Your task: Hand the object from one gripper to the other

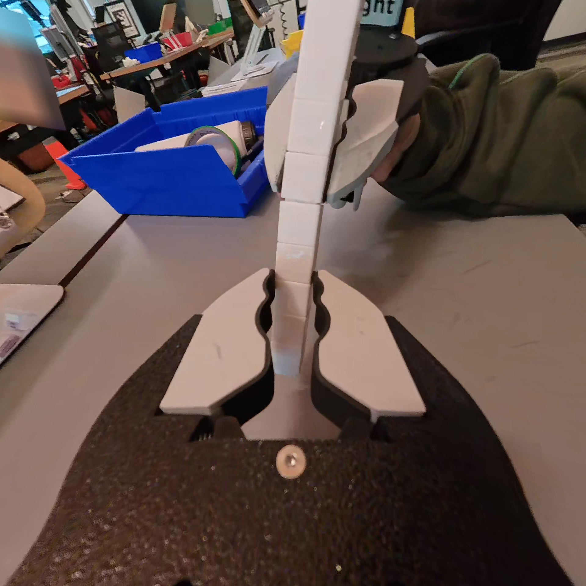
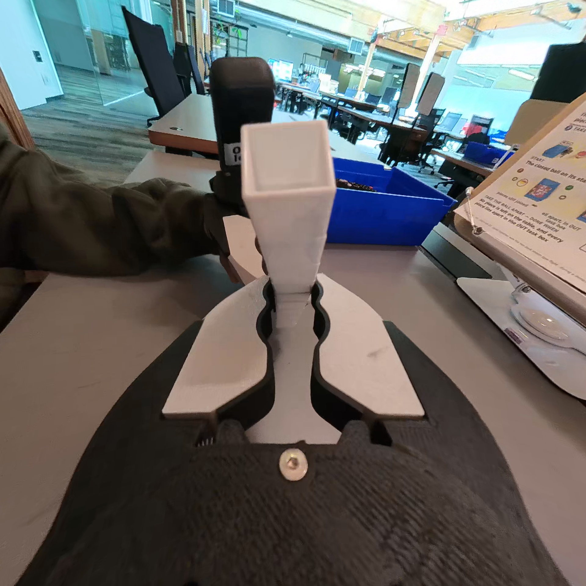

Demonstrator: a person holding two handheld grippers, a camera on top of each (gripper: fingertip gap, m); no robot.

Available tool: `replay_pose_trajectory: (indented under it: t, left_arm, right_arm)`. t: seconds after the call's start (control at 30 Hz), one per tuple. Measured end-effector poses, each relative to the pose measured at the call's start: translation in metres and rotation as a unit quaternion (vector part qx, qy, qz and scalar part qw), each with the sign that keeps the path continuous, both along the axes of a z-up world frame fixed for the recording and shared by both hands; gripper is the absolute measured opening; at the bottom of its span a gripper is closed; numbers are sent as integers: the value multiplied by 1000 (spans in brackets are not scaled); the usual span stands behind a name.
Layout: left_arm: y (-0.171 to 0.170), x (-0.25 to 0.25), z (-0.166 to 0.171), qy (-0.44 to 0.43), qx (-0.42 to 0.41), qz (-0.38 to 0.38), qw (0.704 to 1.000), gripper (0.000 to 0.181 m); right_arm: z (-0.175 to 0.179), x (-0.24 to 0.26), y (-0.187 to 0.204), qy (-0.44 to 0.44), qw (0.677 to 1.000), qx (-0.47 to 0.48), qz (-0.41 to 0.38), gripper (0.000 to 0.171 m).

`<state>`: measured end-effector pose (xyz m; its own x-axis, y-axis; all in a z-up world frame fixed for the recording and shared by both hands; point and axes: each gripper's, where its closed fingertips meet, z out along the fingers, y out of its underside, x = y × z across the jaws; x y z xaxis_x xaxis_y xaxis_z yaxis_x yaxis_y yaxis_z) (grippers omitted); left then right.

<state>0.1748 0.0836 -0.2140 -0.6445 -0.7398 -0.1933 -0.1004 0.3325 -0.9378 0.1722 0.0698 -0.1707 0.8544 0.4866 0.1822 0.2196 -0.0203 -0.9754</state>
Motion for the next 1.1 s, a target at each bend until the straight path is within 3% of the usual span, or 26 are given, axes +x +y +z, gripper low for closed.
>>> replay_pose_trajectory:
  t: [0.07,0.13,0.17,0.3,0.43,0.53,0.7,0.9,1.0,1.1]
  left_arm:
    - [3,3,8,-19,-14,15,1000,22]
    - [3,5,21,-36,-65,21,997,21]
    - [2,5,28,-43,-100,20,994,21]
    - [-4,2,60,-70,-267,-12,961,21]
    - [-11,0,73,-89,-340,-37,935,21]
    - [-13,-1,74,-100,-339,-36,935,21]
    - [-15,-3,70,-82,-324,-48,941,22]
    - [-2,-2,62,-95,-232,-12,968,38]
    - [3,-10,52,-80,-173,-28,981,25]
    - [6,-10,53,-75,-183,-27,980,23]
  right_arm:
    - [7,4,2,13,999,28,-19,29]
    - [15,9,5,38,997,53,-43,56]
    - [15,11,7,45,996,53,-52,59]
    - [3,13,19,64,994,28,-79,62]
    - [-13,-7,27,46,997,-4,-61,52]
    - [-14,-21,27,26,999,5,-38,30]
    - [-19,-18,23,25,999,-29,-22,25]
    - [-52,-5,11,-66,990,-125,-14,23]
    - [-55,-1,5,-55,988,-142,-4,23]
    - [-49,5,5,-48,991,-126,-15,22]
